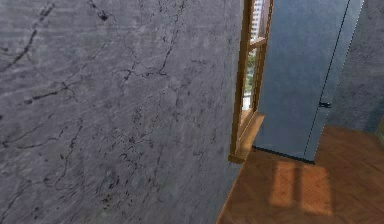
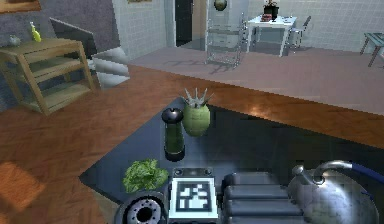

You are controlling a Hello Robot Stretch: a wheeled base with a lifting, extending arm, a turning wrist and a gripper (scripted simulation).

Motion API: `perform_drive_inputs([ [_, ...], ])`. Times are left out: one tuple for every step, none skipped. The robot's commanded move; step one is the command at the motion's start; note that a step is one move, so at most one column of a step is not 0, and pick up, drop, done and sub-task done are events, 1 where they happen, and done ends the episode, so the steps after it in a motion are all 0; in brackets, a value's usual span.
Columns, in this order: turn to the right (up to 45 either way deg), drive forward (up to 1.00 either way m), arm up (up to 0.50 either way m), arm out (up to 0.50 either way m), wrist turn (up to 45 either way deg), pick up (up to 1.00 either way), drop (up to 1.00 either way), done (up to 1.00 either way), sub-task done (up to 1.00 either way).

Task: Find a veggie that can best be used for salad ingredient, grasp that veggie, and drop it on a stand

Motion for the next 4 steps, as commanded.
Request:
perform_drive_inputs([
  [0.0, 0.0, 0.0, 0.06, 0.0, 0.0, 0.0, 0.0, 0.0],
  [0.0, 0.0, 0.0, 0.0, 45.0, 0.0, 0.0, 0.0, 0.0],
  [0.0, 0.0, 0.0, 0.0, 45.0, 0.0, 0.0, 0.0, 0.0],
  [0.0, 0.0, 0.0, 0.0, 45.0, 0.0, 0.0, 0.0, 0.0],
])
